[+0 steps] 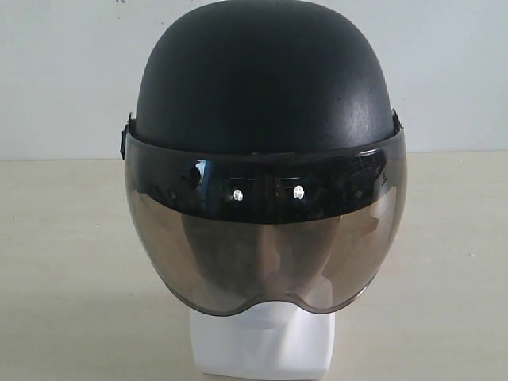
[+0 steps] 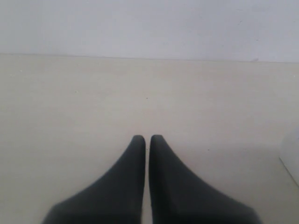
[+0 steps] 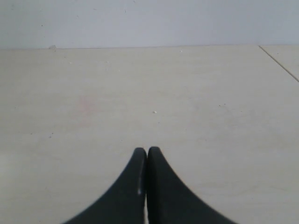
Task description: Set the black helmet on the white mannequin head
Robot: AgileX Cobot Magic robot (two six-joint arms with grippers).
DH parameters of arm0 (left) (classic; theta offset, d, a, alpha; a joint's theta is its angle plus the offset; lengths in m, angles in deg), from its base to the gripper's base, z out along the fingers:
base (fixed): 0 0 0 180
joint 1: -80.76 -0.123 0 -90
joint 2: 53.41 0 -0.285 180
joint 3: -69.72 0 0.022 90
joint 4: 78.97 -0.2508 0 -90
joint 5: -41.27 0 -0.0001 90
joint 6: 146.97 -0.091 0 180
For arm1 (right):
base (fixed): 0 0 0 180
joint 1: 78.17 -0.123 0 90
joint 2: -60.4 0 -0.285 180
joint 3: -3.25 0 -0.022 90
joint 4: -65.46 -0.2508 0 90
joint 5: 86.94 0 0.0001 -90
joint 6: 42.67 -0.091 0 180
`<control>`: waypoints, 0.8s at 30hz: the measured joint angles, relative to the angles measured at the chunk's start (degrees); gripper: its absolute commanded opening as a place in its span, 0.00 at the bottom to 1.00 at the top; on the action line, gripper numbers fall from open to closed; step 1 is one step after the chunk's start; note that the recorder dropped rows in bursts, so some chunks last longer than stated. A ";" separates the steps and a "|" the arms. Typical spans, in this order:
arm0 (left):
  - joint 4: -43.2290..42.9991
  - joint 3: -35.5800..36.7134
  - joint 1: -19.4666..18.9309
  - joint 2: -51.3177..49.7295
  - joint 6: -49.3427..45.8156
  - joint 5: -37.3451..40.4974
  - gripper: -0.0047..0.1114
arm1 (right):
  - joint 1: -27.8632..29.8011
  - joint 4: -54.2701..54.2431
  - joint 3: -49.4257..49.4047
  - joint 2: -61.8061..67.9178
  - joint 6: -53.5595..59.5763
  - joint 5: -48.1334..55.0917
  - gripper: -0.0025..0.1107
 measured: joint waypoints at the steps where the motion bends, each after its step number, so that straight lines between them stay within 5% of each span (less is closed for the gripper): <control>1: 0.00 0.00 0.00 0.00 0.00 0.00 0.08 | 0.00 0.00 0.00 0.00 0.00 0.00 0.02; 24: 0.00 0.00 0.56 0.00 0.04 0.00 0.08 | 0.00 0.00 0.00 0.00 0.00 0.00 0.02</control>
